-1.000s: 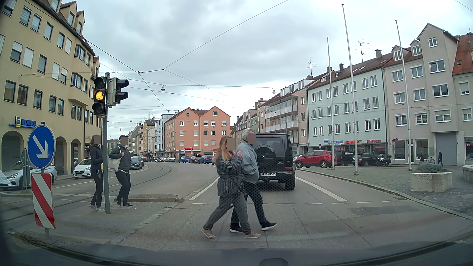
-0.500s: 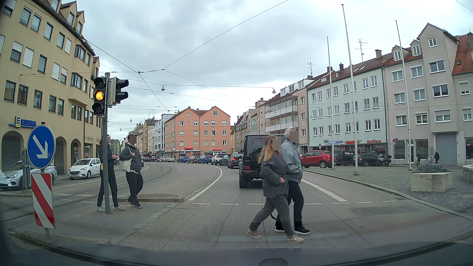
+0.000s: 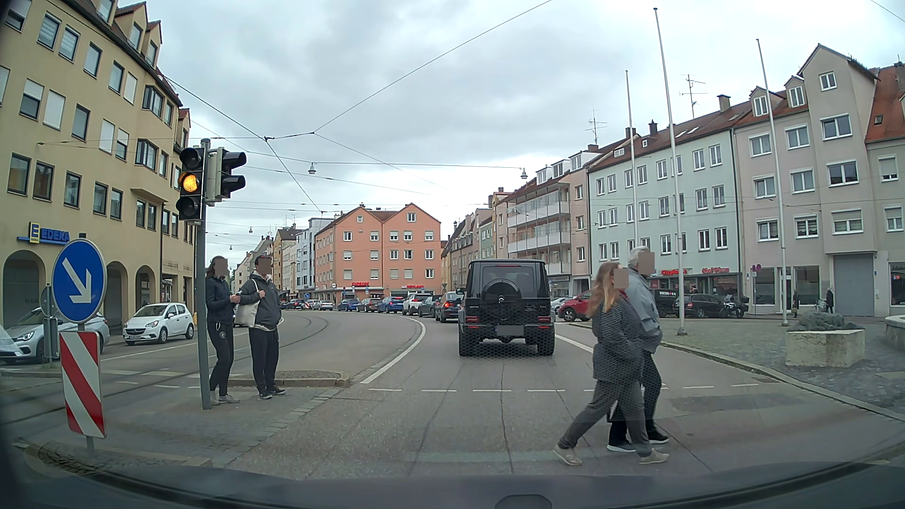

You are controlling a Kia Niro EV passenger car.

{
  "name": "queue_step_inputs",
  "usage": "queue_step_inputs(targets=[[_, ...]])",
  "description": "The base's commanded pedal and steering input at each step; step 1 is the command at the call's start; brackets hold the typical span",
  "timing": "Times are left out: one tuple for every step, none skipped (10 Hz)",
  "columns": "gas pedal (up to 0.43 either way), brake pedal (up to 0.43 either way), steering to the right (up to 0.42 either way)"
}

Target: Follow the waypoints while adhering to traffic rules and regulations

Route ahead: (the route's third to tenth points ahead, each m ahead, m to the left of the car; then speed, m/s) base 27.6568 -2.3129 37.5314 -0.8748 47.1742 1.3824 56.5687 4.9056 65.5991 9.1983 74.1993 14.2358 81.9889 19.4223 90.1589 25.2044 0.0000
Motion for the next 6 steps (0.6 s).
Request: queue_step_inputs(targets=[[0.000,0.207,0.020],[0.000,0.207,0.020],[0.000,0.207,0.020],[0.000,0.213,0.020],[0.000,0.207,0.020],[0.000,0.213,0.020]])
